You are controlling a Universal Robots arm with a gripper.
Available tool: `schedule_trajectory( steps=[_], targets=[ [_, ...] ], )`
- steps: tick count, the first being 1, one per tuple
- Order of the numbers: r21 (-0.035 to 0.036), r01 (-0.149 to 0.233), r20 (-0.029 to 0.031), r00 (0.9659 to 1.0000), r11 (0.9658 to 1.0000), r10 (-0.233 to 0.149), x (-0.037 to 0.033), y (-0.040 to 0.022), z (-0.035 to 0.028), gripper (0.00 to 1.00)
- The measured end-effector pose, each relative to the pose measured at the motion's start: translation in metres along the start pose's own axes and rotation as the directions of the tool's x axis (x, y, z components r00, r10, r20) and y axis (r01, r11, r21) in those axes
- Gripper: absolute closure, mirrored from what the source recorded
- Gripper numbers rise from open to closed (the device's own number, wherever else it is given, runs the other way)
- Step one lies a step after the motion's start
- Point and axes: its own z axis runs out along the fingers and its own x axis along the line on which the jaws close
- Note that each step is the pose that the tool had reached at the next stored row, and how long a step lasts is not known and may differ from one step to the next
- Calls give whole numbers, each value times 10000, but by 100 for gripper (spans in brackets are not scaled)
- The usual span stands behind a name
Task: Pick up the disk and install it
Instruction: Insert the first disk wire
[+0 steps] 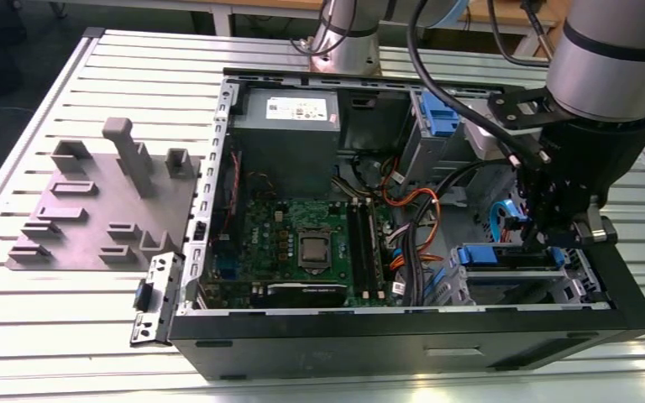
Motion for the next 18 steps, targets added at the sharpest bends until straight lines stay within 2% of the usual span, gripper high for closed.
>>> schedule_trajectory(
  steps=[8,14,18],
  targets=[
    [13,-18,10,10000,10000,18,4,7,19,84],
    [12,-35,77,10000,10000,35,5,16,49,84],
    [13,-36,85,10000,10000,36,5,16,52,84]
  ],
)
